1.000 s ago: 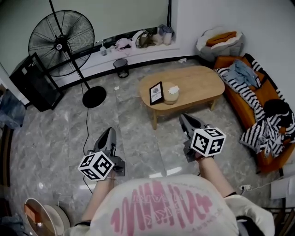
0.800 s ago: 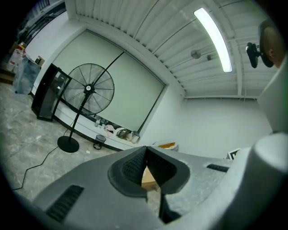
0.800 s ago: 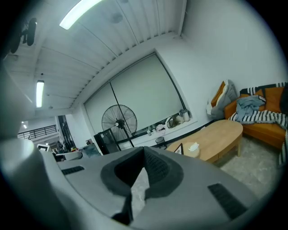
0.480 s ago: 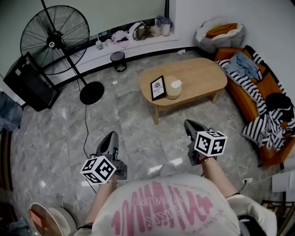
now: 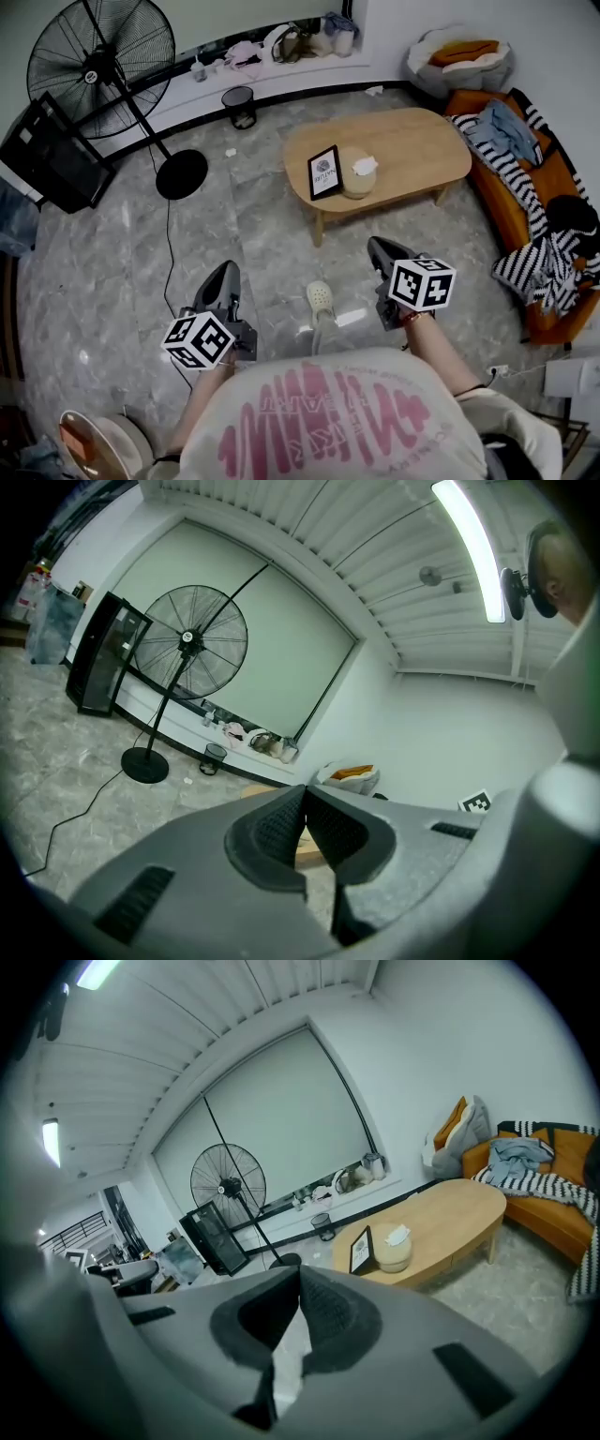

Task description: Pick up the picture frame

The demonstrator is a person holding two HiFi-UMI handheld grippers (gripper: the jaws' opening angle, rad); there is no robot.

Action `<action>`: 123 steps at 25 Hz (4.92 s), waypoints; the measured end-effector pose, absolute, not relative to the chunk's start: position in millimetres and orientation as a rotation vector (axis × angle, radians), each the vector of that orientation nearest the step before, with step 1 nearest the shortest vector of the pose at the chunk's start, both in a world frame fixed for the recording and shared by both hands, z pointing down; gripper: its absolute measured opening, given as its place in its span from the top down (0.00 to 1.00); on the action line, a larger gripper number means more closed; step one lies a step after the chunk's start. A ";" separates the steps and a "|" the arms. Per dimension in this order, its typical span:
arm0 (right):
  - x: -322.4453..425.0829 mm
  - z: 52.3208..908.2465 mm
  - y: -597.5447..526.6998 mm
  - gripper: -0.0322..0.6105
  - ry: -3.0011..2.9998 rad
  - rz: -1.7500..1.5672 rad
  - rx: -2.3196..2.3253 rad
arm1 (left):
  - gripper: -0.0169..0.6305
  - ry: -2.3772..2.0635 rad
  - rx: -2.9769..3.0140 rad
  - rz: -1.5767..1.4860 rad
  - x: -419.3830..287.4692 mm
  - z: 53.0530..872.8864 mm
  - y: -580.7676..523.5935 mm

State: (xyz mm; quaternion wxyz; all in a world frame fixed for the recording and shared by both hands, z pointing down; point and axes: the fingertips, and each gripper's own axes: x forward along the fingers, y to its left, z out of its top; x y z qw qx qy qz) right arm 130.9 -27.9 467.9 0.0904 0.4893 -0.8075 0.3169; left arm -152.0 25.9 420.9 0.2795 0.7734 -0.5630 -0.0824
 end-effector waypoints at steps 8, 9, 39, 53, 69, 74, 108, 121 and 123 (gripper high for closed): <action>114.3 463.8 -121.1 0.94 -2.421 0.907 1.426 | 0.97 -1.513 2.069 -0.238 -162.2 419.6 -64.2; 113.1 463.2 -134.0 0.94 -2.422 0.910 1.425 | 0.97 -1.510 2.066 -0.238 -163.1 420.1 -76.7; 93.4 670.4 -344.4 0.94 -2.158 1.155 1.316 | 0.97 -1.466 1.767 -0.100 -161.2 554.5 -262.6; 101.2 791.2 -339.6 0.94 -1.972 1.318 1.250 | 0.97 -1.471 1.612 0.101 -167.4 623.6 -256.1; 88.4 824.2 -342.3 0.64 -1.981 1.455 1.217 | 0.97 -1.491 1.531 0.156 -170.2 643.2 -249.7; 88.1 828.1 -356.6 0.63 -1.993 1.471 1.274 | 0.97 -1.496 1.523 0.178 -173.1 642.4 -247.4; 116.7 761.7 -355.5 0.84 -1.804 1.689 1.519 | 0.97 -1.659 1.536 0.180 -202.4 598.3 -234.1; 129.6 701.2 -328.2 0.84 -1.823 1.717 1.503 | 0.97 -1.654 1.641 0.069 -176.4 559.4 -247.3; 129.4 687.6 -324.5 0.84 -1.847 1.722 1.503 | 0.97 -1.648 1.651 0.036 -172.1 553.8 -249.6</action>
